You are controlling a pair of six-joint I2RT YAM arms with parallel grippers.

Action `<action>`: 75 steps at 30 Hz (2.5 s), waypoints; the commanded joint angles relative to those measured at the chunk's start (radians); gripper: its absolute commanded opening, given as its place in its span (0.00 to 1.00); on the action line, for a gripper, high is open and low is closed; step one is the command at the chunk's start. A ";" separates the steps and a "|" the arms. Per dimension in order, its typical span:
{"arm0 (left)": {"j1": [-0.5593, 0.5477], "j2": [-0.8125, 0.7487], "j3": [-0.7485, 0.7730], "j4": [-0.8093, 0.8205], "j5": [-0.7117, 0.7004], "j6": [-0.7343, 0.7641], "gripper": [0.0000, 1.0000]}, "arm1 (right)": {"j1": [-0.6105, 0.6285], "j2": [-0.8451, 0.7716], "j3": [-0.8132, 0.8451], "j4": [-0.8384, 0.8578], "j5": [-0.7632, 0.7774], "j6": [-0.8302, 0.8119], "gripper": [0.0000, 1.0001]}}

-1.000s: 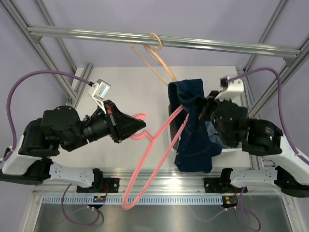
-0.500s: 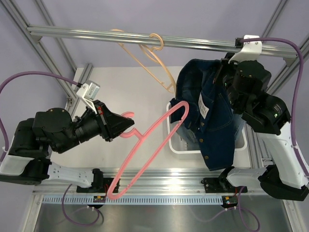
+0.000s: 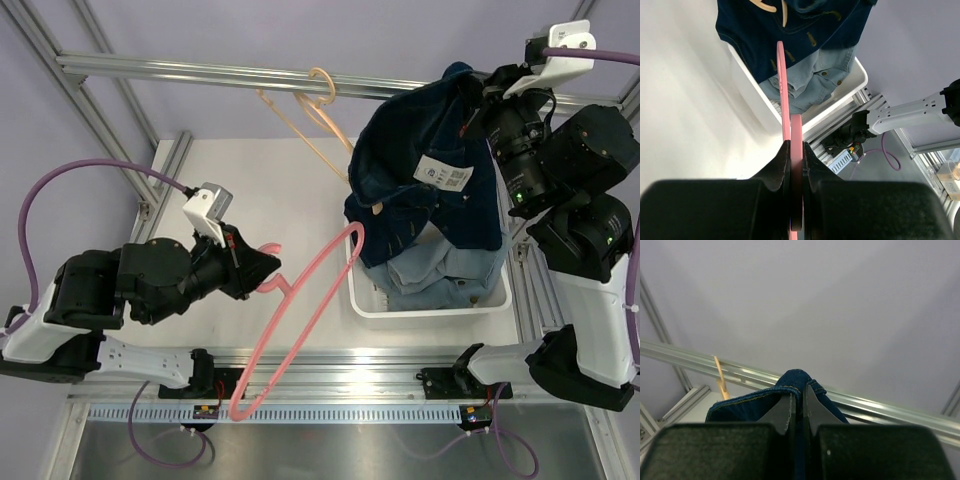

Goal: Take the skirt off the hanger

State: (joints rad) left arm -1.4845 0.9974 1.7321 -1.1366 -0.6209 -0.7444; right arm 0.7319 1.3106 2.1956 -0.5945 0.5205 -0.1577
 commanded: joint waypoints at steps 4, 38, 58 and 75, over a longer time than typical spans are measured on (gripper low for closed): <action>-0.003 -0.055 -0.029 0.021 -0.051 -0.030 0.00 | -0.005 -0.077 0.010 0.162 -0.282 -0.172 0.00; -0.002 -0.013 -0.009 0.000 -0.037 -0.055 0.00 | -0.005 -0.312 -0.215 0.147 -0.137 -0.114 0.00; -0.003 -0.046 -0.049 0.012 -0.059 -0.075 0.00 | -0.005 -0.453 -0.649 -0.006 -0.077 0.326 0.00; -0.003 -0.066 -0.009 0.057 -0.083 -0.055 0.00 | -0.060 -0.401 -1.141 -0.160 0.045 0.820 0.00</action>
State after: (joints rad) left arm -1.4845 0.9417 1.6867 -1.1496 -0.6613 -0.8032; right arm 0.6853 0.8993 1.0840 -0.7444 0.5488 0.5034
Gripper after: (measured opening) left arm 0.067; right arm 0.044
